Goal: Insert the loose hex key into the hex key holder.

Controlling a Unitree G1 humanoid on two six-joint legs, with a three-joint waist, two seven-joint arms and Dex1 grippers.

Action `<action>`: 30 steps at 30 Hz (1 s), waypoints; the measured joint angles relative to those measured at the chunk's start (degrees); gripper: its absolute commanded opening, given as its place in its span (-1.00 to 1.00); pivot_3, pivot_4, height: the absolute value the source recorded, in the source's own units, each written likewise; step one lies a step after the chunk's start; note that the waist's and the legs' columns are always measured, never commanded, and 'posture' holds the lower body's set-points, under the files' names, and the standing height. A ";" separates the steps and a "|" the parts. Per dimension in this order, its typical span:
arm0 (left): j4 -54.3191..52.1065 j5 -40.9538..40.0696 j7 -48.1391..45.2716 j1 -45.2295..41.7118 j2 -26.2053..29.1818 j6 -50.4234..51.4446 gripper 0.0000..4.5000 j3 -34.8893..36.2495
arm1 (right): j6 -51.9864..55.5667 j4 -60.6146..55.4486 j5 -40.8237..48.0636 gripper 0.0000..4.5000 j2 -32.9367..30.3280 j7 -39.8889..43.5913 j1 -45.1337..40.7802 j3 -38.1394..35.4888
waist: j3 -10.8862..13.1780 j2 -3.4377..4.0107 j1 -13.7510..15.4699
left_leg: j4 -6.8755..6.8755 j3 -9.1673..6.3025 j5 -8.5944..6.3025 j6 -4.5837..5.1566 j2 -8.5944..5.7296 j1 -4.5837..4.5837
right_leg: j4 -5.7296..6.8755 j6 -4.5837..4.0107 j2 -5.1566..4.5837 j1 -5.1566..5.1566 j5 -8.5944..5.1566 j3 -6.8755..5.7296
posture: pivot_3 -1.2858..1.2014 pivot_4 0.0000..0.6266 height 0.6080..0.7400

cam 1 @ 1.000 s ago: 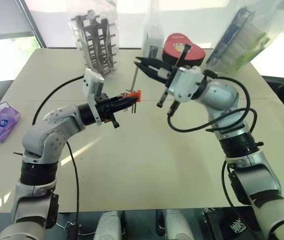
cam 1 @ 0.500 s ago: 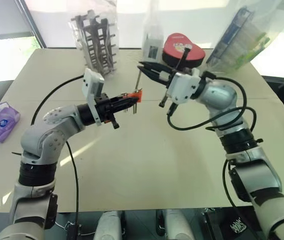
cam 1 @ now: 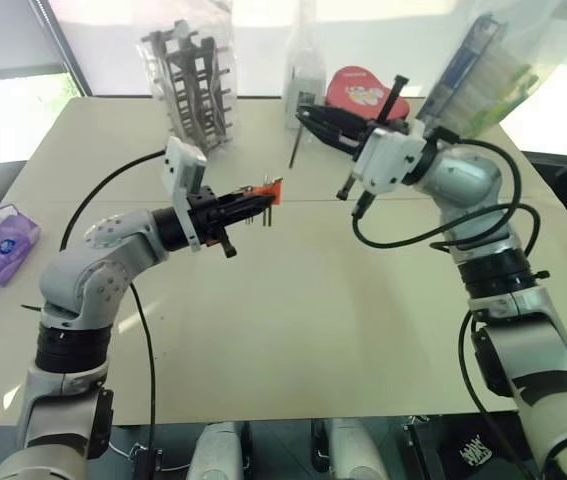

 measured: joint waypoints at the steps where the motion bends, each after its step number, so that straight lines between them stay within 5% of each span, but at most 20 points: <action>1: 0.02 0.12 -0.02 0.00 0.00 -0.04 -1.00 0.00 | 0.41 -0.22 0.27 -0.99 -0.01 0.49 0.01 0.00 | 0.00 0.00 0.00 | 0.00 0.00 0.00 0.00 0.00 0.00 | 0.00 0.00 0.00 0.00 0.00 0.00 | 0.03 -0.52 1.00; 30: 0.88 1.36 -0.30 -0.22 -0.80 -1.03 -1.00 -0.01 | 6.30 -7.55 4.01 -0.99 2.23 6.51 1.18 0.05 | 0.00 0.01 0.12 | 0.03 0.00 0.00 0.00 0.00 0.01 | 0.02 0.00 0.00 0.02 0.00 0.00 | 0.03 -0.52 1.00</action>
